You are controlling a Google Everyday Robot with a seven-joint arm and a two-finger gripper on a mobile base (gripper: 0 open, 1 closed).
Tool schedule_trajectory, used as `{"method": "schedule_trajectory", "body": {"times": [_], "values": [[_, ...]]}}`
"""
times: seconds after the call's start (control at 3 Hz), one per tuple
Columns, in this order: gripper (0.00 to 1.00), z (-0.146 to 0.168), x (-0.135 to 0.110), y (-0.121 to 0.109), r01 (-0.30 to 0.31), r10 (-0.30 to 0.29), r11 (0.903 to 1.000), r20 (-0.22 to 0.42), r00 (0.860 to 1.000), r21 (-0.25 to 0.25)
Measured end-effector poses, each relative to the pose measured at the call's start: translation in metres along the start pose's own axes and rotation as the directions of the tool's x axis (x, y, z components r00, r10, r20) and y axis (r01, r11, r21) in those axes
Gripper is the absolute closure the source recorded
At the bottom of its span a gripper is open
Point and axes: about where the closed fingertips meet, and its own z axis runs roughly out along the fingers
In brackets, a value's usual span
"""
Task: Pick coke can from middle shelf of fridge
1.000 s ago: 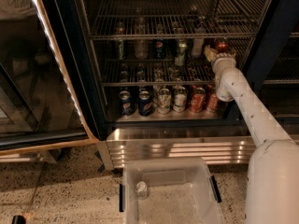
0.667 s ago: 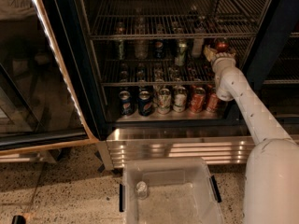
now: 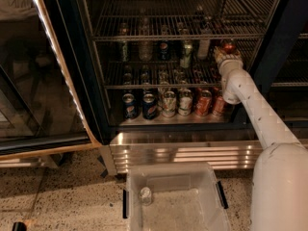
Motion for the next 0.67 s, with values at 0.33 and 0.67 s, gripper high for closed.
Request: {"method": "schedule_trajectory", "body": {"times": [0.33,0.67], "values": [[0.92,0.0000,0.0000,0.0000,0.000,0.000,1.0000,0.000,1.000,0.000],[1.00,-0.0053,-0.0035,0.0030,-0.014,0.014,0.9999,0.001,1.000,-0.002]]}}
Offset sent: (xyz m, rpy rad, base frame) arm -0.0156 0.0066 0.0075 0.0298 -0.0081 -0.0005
